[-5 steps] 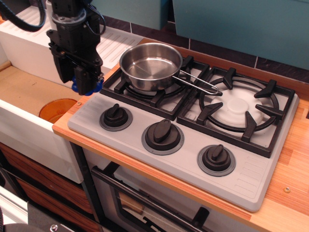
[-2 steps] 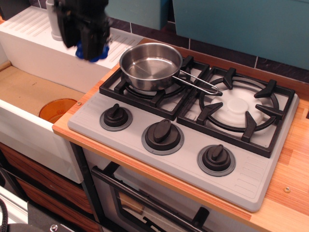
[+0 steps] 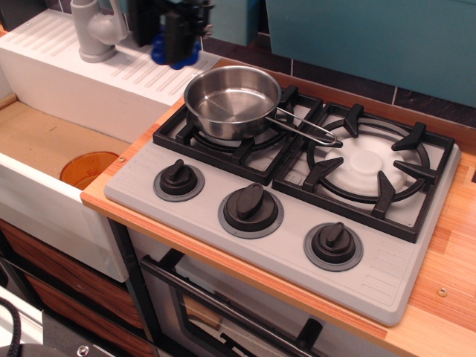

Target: Put pan on stove and put blueberry in pan

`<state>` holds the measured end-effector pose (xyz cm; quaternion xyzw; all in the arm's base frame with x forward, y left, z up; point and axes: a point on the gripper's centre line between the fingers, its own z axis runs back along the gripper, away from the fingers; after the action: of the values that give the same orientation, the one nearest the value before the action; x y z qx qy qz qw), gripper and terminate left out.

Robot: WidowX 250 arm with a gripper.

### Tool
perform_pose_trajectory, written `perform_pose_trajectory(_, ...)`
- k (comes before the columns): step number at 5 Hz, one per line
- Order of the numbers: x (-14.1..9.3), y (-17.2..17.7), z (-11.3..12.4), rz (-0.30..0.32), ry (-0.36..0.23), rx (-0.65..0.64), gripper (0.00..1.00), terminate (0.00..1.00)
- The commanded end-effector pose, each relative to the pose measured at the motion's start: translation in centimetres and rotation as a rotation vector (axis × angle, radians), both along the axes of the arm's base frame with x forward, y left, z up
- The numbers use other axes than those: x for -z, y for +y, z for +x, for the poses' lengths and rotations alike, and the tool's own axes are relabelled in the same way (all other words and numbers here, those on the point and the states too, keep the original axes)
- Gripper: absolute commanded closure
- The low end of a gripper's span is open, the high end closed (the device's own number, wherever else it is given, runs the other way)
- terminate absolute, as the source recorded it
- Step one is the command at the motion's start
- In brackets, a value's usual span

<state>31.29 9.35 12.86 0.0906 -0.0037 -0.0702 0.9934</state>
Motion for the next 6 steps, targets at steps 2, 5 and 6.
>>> perform_pose_trajectory(2,-0.2,-2.0,2.8,-0.004,-0.076,0.001,1.0,0.0)
perform_pose_trajectory(5,-0.2,-2.3,2.4,0.001,-0.089,0.014,0.0,0.0)
perform_pose_trajectory(6,-0.4,-2.6,2.1,-0.004,-0.094,0.008,0.0,0.0)
